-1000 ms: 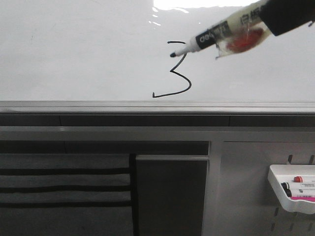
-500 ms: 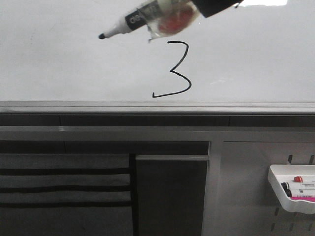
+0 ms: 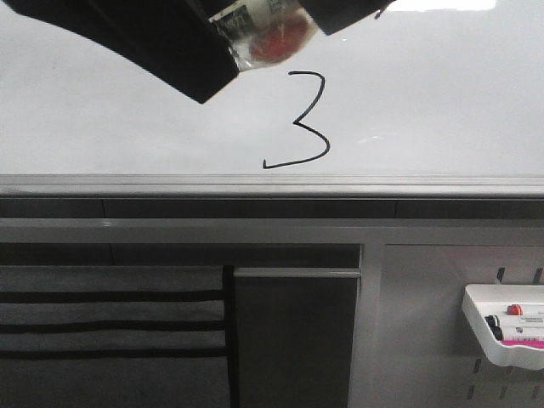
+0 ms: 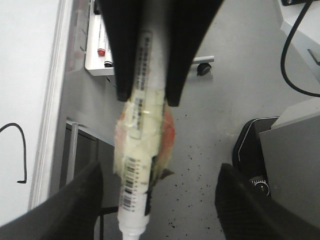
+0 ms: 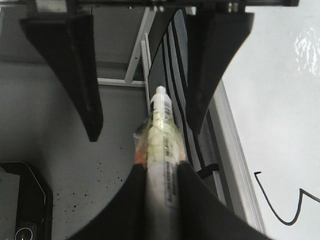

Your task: Write number 3 on whiteboard

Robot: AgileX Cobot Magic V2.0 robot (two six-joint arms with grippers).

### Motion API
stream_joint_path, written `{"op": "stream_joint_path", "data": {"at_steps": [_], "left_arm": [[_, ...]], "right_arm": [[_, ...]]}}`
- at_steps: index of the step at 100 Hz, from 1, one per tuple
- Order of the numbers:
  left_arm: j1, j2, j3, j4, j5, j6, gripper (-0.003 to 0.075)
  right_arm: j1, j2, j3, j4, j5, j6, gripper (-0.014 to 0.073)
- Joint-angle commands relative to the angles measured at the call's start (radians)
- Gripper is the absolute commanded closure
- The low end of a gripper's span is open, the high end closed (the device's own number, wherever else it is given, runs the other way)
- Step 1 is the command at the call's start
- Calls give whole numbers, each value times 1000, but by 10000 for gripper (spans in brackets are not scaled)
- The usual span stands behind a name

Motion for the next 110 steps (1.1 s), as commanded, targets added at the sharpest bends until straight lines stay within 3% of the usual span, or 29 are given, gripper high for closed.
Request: {"op": "stream_joint_path", "data": {"at_steps": [1,38,62,76,85,100,110], "left_arm": [[-9,-18,-36,-33,-41,-1,291],[-9,-18,-36,-33,-46,-1,631],[-9,-18,-36,-33,-46,-1,736],[-9,-18,-36,-33,-46,-1,741],[-9,-18,-36,-33,-48,-1,741],[-7,-18,-36,-33,-84,-19,741],[13,-22,-36,-9,-131,-77,741]], "right_arm": [[2,-12,-37,40,-40,-14,590],[2,-12,-37,40,-38,-14,590],[2,-12,-37,40,-34,-12,590],[2,-12,-37,40,-33,-12,585],[2,-12,-37,40,-31,-12,519],[1,-14,-37,40,-47,-5,262],[-33,-49,-37,35,-69,46,179]]}}
